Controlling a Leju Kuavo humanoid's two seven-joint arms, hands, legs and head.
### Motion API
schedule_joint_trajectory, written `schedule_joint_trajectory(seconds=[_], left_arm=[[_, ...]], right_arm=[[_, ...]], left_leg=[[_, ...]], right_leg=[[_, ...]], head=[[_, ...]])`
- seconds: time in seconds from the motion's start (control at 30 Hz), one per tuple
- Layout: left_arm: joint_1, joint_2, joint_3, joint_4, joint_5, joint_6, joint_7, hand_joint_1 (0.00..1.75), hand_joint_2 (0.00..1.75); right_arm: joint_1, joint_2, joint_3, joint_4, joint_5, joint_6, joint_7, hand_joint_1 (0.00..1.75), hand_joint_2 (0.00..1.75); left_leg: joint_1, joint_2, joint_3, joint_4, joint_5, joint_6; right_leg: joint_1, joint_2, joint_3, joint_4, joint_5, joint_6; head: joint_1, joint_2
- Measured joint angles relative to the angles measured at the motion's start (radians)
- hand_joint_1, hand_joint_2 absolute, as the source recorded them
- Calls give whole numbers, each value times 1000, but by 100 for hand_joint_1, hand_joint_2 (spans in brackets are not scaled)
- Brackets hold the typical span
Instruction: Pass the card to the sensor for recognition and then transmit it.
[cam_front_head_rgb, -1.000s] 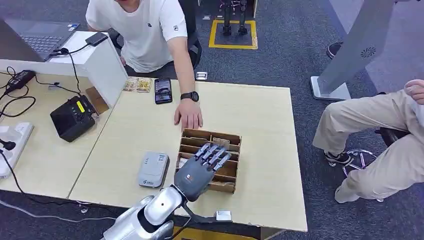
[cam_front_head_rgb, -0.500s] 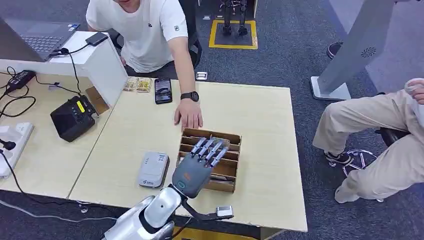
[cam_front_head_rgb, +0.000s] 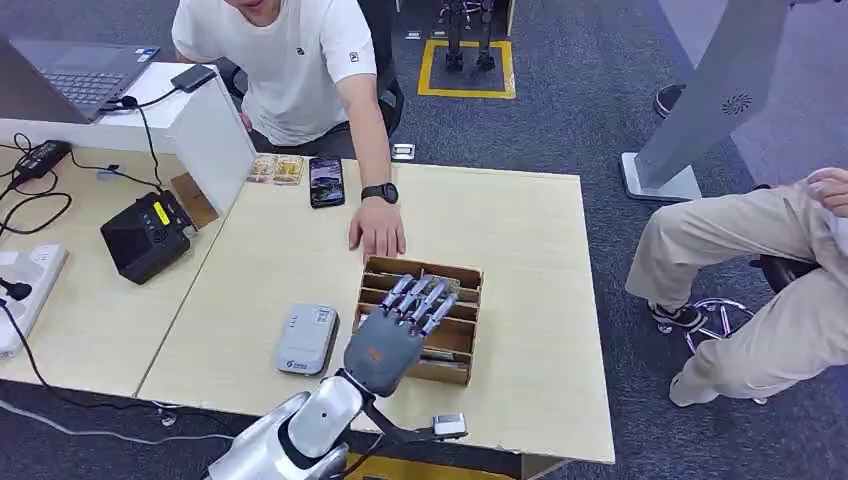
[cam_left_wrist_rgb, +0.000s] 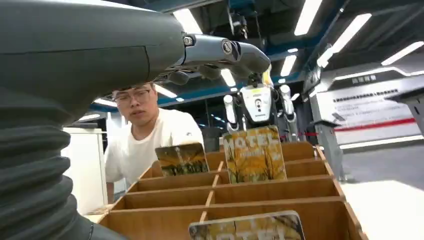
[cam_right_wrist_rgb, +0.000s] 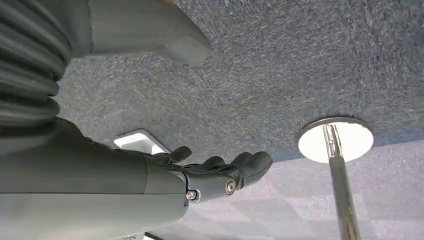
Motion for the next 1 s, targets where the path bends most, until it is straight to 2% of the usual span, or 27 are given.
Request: schedule_joint_trajectory(seconds=[0.23,0.47,1.0], left_arm=[[0,5,0,14,2,-49,-39,0,175],[0,10,0,21,6,-66,-53,0,175],[1,11,0,16,74,-44,-95,0,175]], right_arm=[[0,0,0,0,1,0,0,0,175],[0,0,0,0,1,0,1,0,175],[1,0,0,-2,-15,0,12,0,175]], left_leg=[[0,0,0,0,0,0],[0,0,0,0,0,0],[0,0,0,0,0,0]], right_leg=[[0,0,0,0,0,0],[0,0,0,0,0,0],[0,0,1,0,0,0]], head=[[0,0],[0,0],[0,0]])
